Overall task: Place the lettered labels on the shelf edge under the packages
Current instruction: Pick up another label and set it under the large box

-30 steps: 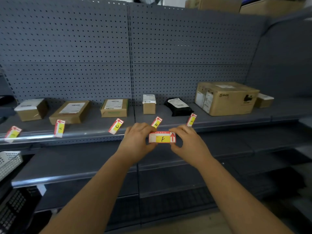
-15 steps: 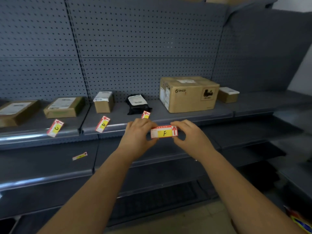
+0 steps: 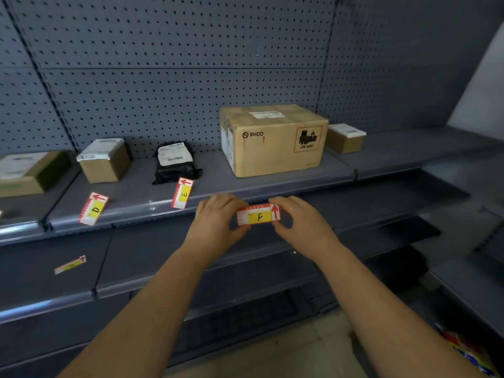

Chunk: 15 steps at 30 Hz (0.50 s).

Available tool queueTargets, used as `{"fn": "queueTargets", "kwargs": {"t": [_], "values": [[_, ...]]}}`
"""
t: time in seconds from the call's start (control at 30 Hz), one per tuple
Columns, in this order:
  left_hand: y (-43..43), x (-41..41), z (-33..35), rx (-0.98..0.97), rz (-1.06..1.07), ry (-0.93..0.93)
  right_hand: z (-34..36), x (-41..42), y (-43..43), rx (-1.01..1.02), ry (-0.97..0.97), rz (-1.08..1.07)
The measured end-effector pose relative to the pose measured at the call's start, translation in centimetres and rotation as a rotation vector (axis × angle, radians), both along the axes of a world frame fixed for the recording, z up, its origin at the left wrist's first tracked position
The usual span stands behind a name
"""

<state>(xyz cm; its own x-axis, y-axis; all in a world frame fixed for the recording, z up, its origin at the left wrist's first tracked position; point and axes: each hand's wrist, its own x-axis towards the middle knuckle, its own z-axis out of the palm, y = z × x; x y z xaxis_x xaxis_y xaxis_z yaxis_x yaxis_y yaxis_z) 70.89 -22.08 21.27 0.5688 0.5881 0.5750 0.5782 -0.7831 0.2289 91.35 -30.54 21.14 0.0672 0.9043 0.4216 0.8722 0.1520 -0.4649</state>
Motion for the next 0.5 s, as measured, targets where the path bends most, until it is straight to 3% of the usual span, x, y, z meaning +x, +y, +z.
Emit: {"fn": "queueTargets", "kwargs": {"t": [0.5], "values": [[9.0,12.0,-0.9,-0.063,0.007,-0.071,0.9,11.2,9.0,-0.045,0.087,0.007]]}}
